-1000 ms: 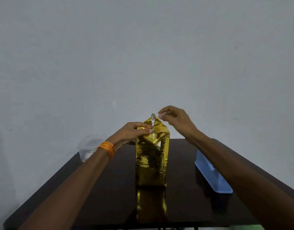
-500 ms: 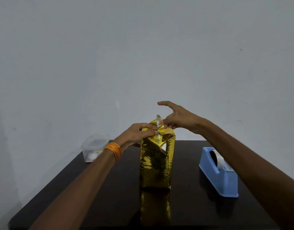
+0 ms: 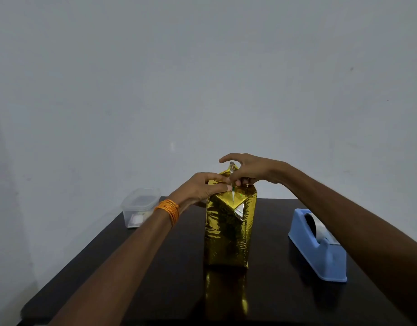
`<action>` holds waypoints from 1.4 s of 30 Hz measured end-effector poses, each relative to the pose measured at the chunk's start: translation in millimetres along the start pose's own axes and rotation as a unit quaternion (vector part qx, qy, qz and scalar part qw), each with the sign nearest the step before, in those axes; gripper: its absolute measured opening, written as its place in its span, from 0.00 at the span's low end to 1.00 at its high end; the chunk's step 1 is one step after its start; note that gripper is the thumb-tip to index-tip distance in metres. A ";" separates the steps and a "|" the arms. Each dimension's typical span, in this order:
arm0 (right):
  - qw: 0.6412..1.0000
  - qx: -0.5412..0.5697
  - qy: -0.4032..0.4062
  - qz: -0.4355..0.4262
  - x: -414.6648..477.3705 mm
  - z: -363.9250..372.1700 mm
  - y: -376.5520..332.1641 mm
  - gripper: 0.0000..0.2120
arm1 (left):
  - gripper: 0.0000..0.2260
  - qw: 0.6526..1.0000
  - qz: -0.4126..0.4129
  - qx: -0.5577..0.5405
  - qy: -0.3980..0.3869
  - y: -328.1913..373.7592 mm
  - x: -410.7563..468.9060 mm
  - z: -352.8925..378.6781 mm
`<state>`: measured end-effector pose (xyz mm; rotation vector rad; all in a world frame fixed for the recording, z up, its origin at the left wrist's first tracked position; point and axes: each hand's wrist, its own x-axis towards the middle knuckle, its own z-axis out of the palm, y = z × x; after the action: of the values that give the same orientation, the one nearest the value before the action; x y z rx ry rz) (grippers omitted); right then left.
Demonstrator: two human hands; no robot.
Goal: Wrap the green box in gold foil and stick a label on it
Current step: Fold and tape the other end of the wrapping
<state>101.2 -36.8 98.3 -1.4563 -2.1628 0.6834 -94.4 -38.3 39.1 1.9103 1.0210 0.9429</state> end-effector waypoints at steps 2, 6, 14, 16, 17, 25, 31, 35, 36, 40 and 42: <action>1.000 -0.014 0.000 0.003 0.9 1.0 -0.2 0.28 | 0.09 1.000 0.004 0.001 -0.001 0.0 0.6 0.4; 0.999 -0.047 -0.003 0.021 1.5 0.2 -0.6 0.30 | 0.07 1.000 0.007 0.005 -0.001 -2.7 3.5 -0.6; 0.987 -0.135 0.072 0.054 -2.0 -7.4 16.3 0.32 | 0.15 1.000 -0.001 -0.018 0.000 -4.3 3.8 0.0; 0.977 -0.155 0.145 0.023 -8.4 -5.9 25.5 0.33 | 0.15 1.000 -0.006 -0.026 0.001 -3.9 3.7 0.2; 0.969 -0.164 0.184 0.006 -10.3 -2.8 28.5 0.33 | 0.15 1.000 -0.006 -0.024 0.002 -4.1 4.3 -0.2; 0.977 -0.005 0.211 0.036 -3.3 31.2 28.4 0.31 | 0.13 1.000 -0.004 -0.001 0.020 -7.4 6.3 0.3; 0.972 0.069 0.223 0.042 -5.6 37.9 37.1 0.26 | 0.14 1.000 -0.009 -0.001 0.005 -2.0 4.0 0.6; 0.967 0.097 0.232 0.045 -4.3 44.0 36.9 0.26 | 0.14 1.000 -0.010 -0.007 0.011 -10.3 6.3 -4.2; 0.967 0.103 0.227 0.050 -4.1 43.3 37.2 0.25 | 0.14 1.000 -0.013 -0.005 0.012 -10.5 7.6 -4.1; 0.961 0.195 0.160 0.116 -6.7 35.4 32.7 0.20 | 0.13 1.000 0.000 0.020 0.004 -7.0 9.3 -0.4; 0.956 0.212 0.153 0.132 -6.4 36.2 31.4 0.18 | 0.14 1.000 -0.007 0.017 0.002 -5.7 8.5 0.2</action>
<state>104.0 -38.2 50.1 -1.5062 -1.4902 0.8829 -92.6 -28.7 36.2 1.9270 1.0578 0.9276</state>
